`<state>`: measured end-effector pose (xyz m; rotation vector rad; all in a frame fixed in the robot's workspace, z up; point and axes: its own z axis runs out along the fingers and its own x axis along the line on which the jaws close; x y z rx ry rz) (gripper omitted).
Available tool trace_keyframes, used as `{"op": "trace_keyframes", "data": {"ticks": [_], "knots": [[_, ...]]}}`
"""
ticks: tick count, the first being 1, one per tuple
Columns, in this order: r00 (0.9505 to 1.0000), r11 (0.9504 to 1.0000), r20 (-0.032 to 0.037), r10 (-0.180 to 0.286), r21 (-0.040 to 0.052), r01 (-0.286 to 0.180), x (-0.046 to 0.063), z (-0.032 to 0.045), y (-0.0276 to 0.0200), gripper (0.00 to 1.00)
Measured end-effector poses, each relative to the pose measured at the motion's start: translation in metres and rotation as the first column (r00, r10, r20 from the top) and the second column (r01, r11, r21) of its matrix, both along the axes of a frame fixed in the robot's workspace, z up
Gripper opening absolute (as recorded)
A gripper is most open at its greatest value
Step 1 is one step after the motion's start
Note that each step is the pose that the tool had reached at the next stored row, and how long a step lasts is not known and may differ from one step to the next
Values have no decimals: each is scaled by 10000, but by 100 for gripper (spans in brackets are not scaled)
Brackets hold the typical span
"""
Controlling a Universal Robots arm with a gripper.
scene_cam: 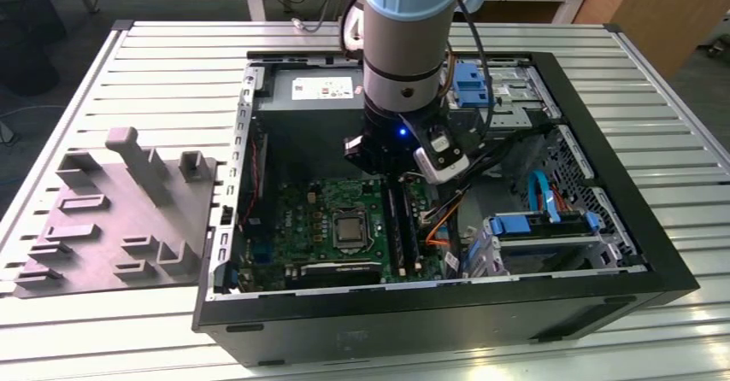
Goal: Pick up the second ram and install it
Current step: 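Press down the second ram until it locks into place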
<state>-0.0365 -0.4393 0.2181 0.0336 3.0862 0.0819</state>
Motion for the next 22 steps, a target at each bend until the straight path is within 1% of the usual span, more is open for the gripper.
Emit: {"op": "trace_keyframes", "data": {"ticks": [2, 7, 9, 10, 11, 17, 19, 22], "knots": [[10000, 10000, -2, 0, -4, 0, 0, -13, 0, 11], [10000, 10000, 0, 0, -3, 0, 0, -15, 0, 11], [10000, 10000, 3, -1, 2, 1, 0, -2, 0, 11], [10000, 10000, 7, -1, 6, 1, 1, 15, 2, 11], [10000, 10000, 2, 0, -11, 0, 1, 47, 1, 11], [10000, 10000, -1, 0, -53, 0, 0, 260, 0, 11], [10000, 10000, -1, 0, -55, 0, 0, 287, 0, 11], [10000, 10000, 1, -1, -52, 1, 0, 287, 0, 11]]}}
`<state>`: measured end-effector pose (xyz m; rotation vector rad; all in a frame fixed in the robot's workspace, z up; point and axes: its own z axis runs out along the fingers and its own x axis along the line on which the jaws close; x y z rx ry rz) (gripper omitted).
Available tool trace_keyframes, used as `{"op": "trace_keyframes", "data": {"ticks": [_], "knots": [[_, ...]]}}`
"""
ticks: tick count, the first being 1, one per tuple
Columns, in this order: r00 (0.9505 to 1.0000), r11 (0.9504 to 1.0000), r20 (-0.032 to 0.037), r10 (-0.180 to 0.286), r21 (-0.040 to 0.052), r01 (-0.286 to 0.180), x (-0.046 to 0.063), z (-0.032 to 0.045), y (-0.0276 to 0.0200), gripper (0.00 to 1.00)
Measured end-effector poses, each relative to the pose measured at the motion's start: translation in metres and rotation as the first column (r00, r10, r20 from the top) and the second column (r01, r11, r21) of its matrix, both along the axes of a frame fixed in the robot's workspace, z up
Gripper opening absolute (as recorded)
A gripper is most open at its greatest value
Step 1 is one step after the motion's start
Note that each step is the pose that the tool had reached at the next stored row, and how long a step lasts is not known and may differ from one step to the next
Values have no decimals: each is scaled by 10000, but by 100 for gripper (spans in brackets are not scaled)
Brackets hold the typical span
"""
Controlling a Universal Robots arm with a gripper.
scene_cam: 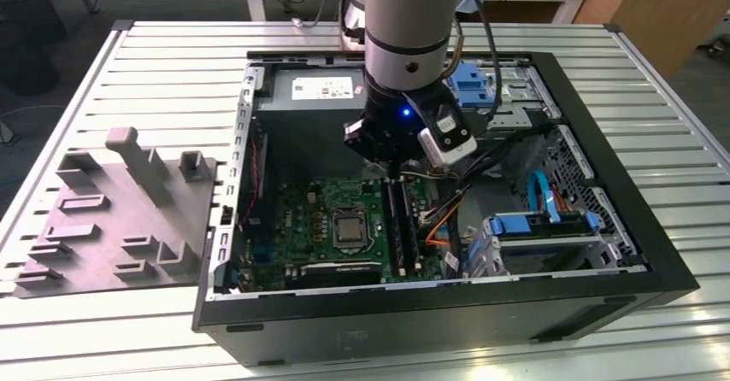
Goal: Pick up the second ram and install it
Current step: 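Press down the second ram until it locks into place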
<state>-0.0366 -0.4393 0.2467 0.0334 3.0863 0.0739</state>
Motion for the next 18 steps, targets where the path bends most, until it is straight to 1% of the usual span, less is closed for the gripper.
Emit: {"op": "trace_keyframes", "data": {"ticks": [3, 5, 6, 8, 18], "knots": [[10000, 10000, -2, 1, -5, -1, 0, 3, -7, 11], [10000, 10000, -1, 1, -2, -1, 0, 1, -39, 11], [10000, 10000, -1, 0, -3, 0, 0, 2, -62, 11], [10000, 10000, -1, 0, -3, 0, 0, 1, -119, 11], [10000, 10000, -1, 0, -1, 0, 0, -4, -440, 11]]}}
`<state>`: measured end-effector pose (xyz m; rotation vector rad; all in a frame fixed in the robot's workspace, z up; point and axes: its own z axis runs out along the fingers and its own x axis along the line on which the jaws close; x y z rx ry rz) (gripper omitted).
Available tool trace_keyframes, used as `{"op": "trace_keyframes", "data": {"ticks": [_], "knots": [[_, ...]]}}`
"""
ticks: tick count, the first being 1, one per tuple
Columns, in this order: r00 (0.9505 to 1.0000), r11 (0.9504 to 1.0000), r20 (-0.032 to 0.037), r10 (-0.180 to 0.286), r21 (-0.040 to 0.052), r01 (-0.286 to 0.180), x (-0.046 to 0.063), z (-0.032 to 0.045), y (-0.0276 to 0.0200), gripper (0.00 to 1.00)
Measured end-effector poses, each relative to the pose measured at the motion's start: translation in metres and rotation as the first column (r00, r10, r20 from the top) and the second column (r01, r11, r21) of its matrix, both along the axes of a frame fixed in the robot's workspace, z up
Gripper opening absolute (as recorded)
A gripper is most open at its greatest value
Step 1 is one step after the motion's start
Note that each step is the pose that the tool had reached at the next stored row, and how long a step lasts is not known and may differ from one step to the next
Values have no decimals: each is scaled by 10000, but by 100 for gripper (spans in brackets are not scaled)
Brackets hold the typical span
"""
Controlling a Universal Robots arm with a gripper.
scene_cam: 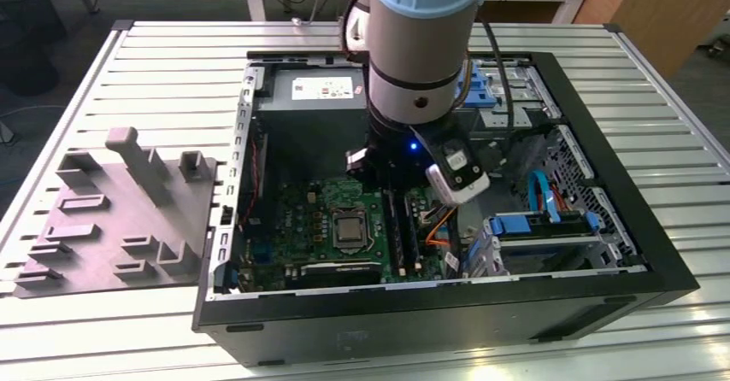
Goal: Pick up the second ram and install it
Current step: 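Press down the second ram until it locks into place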
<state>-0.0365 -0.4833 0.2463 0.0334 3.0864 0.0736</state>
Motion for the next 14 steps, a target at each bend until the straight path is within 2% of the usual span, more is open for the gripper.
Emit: {"op": "trace_keyframes", "data": {"ticks": [7, 10, 11, 14], "knots": [[10000, 10000, 0, 0, -1, 0, 0, -6, -201, 11], [10000, 10000, 1, 1, -8, -1, 0, -8, -257, 11], [10000, 10000, 0, 0, -43, 0, 0, -9, -260, 11], [10000, 9997, -9, 0, -252, -1, 0, -9, -268, 11]]}}
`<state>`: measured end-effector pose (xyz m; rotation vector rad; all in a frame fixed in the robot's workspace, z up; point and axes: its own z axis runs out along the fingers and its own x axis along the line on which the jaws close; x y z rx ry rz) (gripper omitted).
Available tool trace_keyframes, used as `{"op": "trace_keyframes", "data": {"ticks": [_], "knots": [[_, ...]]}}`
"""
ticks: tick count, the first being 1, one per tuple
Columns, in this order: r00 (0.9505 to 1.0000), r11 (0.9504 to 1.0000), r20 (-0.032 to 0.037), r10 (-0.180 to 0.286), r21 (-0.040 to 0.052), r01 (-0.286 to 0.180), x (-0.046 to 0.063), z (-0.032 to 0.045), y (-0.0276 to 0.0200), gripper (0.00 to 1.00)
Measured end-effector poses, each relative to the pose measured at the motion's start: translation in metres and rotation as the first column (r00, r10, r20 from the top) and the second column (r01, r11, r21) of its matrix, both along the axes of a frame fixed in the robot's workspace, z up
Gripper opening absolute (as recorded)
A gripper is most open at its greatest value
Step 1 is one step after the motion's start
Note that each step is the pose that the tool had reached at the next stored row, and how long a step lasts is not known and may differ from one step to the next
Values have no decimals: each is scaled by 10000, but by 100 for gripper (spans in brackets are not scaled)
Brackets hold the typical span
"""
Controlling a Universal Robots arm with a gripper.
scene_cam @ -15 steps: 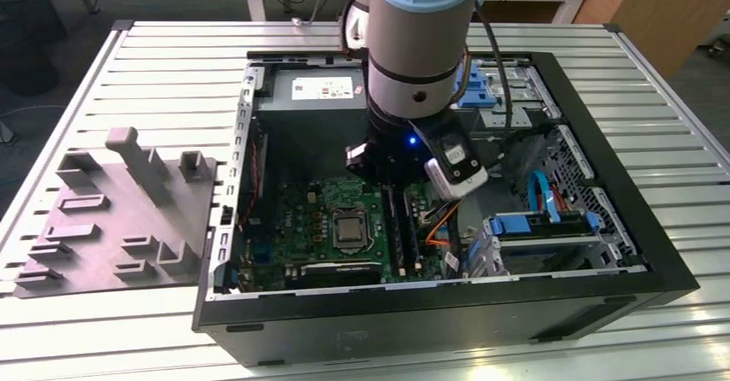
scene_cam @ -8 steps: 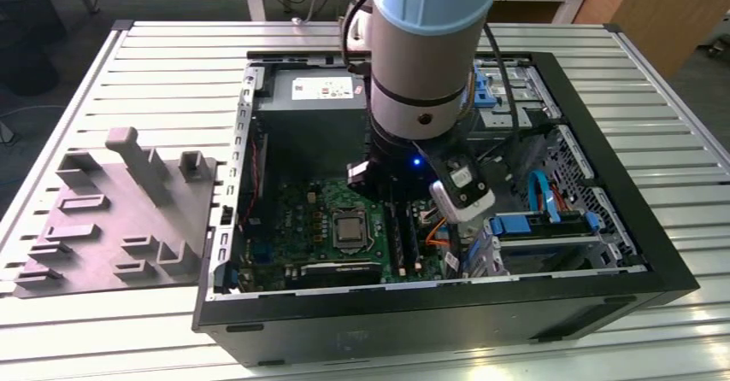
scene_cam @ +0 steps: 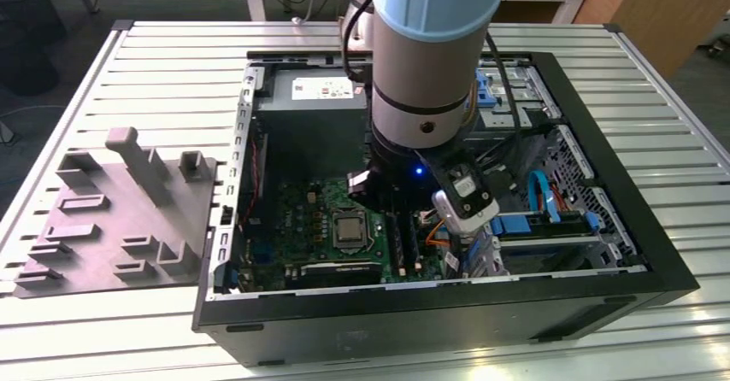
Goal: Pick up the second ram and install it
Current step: 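Press down the second ram until it locks into place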
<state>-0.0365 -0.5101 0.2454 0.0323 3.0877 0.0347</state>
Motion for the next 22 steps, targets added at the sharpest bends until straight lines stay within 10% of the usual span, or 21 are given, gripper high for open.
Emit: {"op": "trace_keyframes", "data": {"ticks": [3, 11, 22], "knots": [[10000, 9999, -6, 0, -133, 0, -1, 0, -17, 11], [10000, 9999, -4, 0, -131, 0, -1, -43, -129, 11], [10000, 9999, -6, 0, -132, 0, 3, -73, -142, 11]]}}
